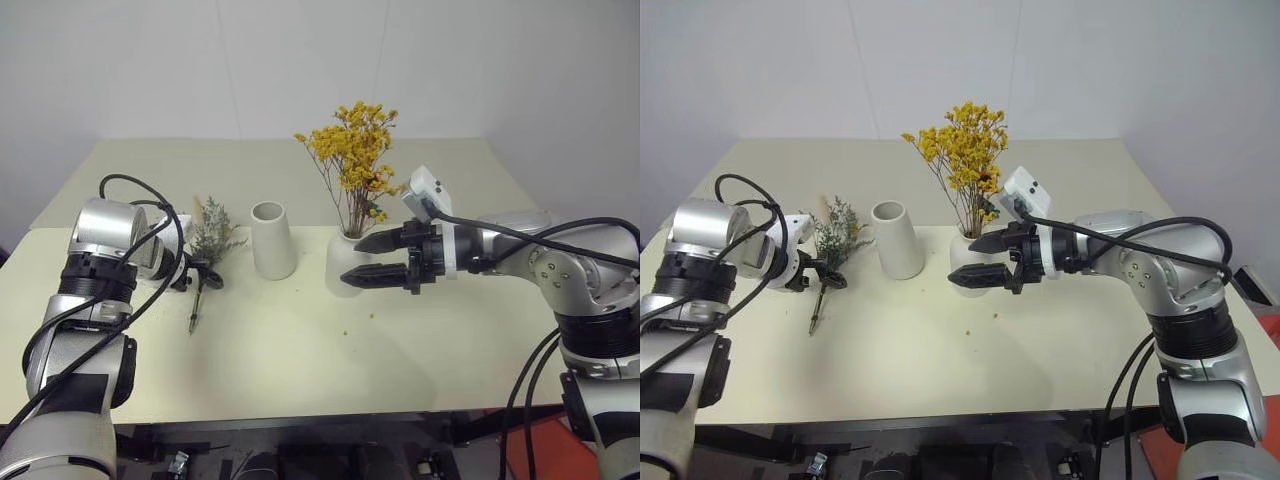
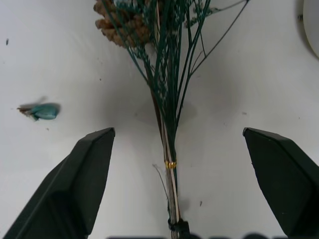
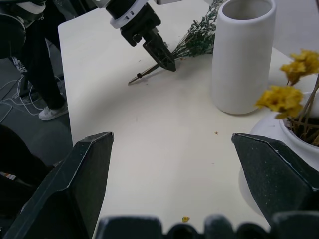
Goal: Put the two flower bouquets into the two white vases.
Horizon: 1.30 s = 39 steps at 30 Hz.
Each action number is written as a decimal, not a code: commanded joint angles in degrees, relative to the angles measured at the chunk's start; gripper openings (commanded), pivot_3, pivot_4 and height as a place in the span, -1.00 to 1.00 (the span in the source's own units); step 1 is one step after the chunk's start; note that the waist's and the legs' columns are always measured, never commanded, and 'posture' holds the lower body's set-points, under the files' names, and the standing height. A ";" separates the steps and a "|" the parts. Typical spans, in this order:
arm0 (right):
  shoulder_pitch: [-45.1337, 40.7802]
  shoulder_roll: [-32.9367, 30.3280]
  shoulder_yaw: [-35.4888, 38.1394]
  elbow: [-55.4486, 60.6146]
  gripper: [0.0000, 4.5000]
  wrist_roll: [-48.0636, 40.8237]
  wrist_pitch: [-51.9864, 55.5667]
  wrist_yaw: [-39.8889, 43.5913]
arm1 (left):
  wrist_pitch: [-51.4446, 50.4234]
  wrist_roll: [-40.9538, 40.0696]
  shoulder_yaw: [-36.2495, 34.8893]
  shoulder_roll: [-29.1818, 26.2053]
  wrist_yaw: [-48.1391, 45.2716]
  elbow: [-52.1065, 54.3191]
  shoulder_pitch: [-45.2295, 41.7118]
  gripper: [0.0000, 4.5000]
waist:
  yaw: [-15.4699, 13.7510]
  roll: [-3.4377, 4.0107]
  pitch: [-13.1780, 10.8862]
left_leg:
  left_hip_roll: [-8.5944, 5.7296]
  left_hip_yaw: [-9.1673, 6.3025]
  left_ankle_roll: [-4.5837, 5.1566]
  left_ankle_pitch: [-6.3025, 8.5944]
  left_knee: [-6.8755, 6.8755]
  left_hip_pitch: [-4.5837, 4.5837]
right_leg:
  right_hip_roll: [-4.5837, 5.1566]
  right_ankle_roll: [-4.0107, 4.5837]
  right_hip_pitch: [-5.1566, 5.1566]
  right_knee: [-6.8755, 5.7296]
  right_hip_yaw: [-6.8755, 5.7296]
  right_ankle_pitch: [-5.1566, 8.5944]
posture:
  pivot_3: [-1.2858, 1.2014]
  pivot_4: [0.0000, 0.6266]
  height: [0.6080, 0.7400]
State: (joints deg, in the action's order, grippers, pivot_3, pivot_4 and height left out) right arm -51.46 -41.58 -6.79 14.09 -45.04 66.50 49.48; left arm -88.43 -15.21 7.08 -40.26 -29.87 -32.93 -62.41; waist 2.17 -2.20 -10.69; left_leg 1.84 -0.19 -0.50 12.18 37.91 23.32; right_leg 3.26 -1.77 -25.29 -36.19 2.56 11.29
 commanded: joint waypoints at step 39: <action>2.44 13.02 -1.13 12.12 1.00 9.71 -4.44 -18.54 | 37.27 -2.18 -18.71 1.92 0.08 17.93 -4.15 -0.99 | -1.13 -0.04 0.02 | -0.04 -0.01 -0.03 -0.01 0.00 0.09 | 0.07 0.27 -0.07 -0.03 -0.05 -0.23 | 0.03 -0.52 1.00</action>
State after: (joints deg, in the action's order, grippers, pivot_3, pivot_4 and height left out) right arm -49.43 -28.50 -7.69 22.40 -37.37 65.57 32.24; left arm -54.48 -17.38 -11.98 -38.06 -28.83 -14.27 -63.90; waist 1.04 -2.24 -10.67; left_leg 1.80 -0.20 -0.53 12.17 37.92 23.41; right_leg 3.32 -1.50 -25.36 -36.22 2.51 11.06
